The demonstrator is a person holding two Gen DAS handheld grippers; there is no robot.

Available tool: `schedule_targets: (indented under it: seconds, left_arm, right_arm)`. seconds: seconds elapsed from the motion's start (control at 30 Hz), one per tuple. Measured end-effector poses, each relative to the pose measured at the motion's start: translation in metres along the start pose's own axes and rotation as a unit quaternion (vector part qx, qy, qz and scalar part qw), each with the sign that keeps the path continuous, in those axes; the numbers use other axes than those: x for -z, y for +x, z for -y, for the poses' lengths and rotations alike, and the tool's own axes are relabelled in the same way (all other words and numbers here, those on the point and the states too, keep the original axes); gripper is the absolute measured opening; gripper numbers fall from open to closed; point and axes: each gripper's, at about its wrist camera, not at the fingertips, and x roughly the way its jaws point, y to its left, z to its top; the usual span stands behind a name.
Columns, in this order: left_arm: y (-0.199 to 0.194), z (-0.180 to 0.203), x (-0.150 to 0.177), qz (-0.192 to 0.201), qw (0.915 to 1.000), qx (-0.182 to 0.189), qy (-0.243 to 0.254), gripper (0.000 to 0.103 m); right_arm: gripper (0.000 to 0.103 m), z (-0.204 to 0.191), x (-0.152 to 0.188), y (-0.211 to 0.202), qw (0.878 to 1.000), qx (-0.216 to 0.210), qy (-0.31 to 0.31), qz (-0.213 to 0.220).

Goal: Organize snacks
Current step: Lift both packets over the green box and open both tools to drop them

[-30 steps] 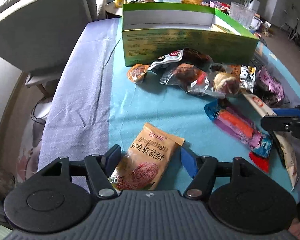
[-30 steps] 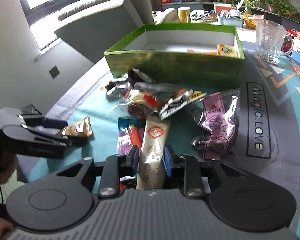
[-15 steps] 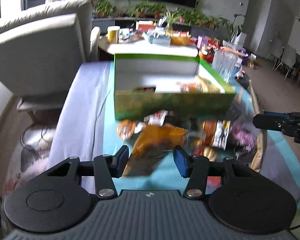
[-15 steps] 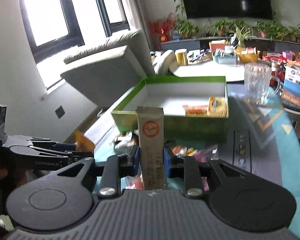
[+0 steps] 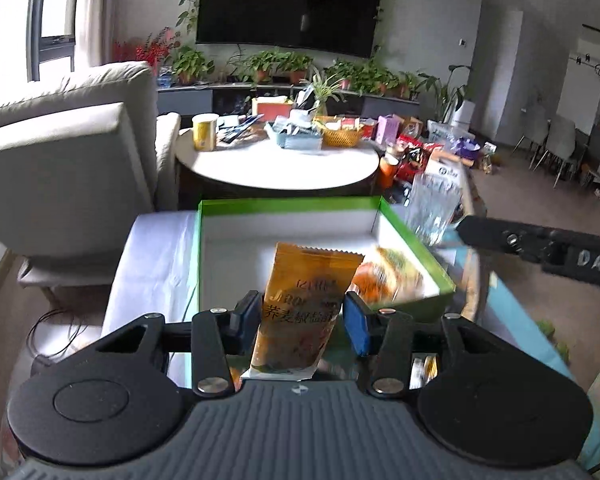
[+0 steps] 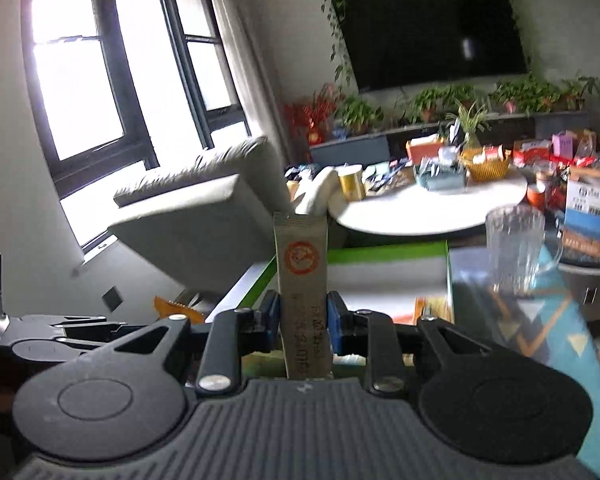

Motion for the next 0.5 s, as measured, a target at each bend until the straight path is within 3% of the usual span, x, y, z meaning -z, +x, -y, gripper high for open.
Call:
schedule_targets:
  seconds: [0.2, 0.5]
  left_arm:
    - [0.022, 0.007, -0.031, 0.020, 0.9996, -0.002, 0.017, 0.042]
    - [0.057, 0.007, -0.048, 0.005, 0.9997, 0.001, 0.024, 0.042]
  right_arm:
    - [0.024, 0.005, -0.012, 0.025, 1.000, 0.007, 0.008, 0.011]
    - [0.024, 0.017, -0.020, 0.056, 1.000, 0.001, 0.023, 0.005]
